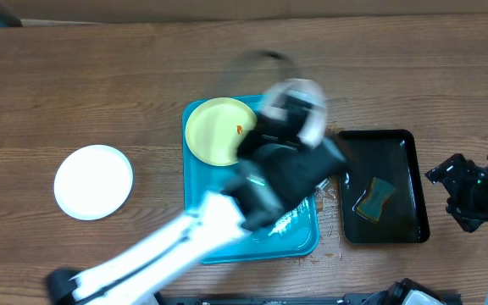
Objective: Clean dirty plates on tray and stack at the side
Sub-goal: 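Carry the white plate left and stack it on the clean plate, then grasp the rim of the yellow plate with the left gripper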
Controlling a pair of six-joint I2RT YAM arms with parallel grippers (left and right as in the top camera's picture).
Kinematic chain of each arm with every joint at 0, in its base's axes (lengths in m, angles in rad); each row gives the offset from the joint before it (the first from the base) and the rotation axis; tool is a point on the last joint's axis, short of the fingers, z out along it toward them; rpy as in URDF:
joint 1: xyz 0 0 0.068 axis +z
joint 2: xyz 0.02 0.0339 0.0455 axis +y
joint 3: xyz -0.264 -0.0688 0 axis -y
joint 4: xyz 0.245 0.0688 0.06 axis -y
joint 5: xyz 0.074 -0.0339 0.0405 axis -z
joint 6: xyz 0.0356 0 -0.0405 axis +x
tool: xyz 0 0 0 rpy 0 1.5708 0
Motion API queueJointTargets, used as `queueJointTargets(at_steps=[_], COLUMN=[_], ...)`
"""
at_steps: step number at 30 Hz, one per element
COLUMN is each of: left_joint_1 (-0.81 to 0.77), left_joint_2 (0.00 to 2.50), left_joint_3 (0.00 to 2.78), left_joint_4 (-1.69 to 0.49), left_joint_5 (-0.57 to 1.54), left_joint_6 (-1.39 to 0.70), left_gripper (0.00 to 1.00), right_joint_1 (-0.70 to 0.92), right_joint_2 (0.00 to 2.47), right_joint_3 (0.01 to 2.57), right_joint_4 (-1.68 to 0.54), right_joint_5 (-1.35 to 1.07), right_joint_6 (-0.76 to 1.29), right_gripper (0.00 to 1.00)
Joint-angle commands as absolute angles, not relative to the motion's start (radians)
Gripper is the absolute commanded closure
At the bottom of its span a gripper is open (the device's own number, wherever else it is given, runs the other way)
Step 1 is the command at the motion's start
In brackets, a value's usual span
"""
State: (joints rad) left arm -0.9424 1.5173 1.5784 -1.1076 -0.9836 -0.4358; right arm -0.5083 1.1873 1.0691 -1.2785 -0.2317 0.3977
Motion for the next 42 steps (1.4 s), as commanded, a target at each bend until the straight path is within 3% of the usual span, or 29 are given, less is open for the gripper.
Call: queueJointTargets(at_steps=[1,5,8,14,19,25,31,32,35,38,42], left_joint_1=[-0.761,-0.442,-0.171,0.297,0.542,0.675,0.691,0.691,0.691,0.682,0.616], left_joint_2=[1.407,1.334,1.33,1.358,1.388,1.395,1.401,1.401,1.399,1.397,1.389], left_joint_3=[1.586,1.586,1.579,1.438,1.245,1.056,0.951,0.947,0.953,0.987,1.051], left_joint_4=[-1.275,-1.427,-1.439,-1.296,-1.145,-0.947,-0.785,-0.775,-0.766,-0.781,-0.822], left_joint_5=[-0.804,-0.694,-0.566,-0.196,-0.03,-0.017,-0.068,-0.074,-0.043,0.092,0.306], left_joint_6=[-0.778,-0.807,-0.712,-0.46,-0.403,-0.408,-0.411,-0.411,-0.41,-0.369,-0.266], left_gripper=[0.96,0.96,0.96,0.96,0.96,0.96,0.95,0.89,0.55,0.48,0.47], right_joint_1=[-0.512,-0.512,-0.512,-0.512,-0.512,-0.512,-0.512,-0.512,-0.512,-0.512,-0.512], right_joint_2=[1.18,1.18,1.18,1.18,1.18,1.18,1.18,1.18,1.18,1.18,1.18], right_joint_3=[1.088,1.088,1.088,1.088,1.088,1.088,1.088,1.088,1.088,1.088,1.088], right_joint_4=[-1.273,-1.274,-1.274,-1.273,-1.274,-1.274,-1.273,-1.273,-1.273,-1.272,-1.265], right_joint_5=[-0.23,-0.23,-0.23,-0.23,-0.229,-0.229,-0.229,-0.229,-0.229,-0.229,-0.229], right_joint_6=[0.392,0.392,0.392,0.392,0.392,0.392,0.392,0.392,0.392,0.392,0.392], right_gripper=[0.16,0.16,0.16,0.16,0.16,0.16,0.16,0.16,0.16,0.16,0.16])
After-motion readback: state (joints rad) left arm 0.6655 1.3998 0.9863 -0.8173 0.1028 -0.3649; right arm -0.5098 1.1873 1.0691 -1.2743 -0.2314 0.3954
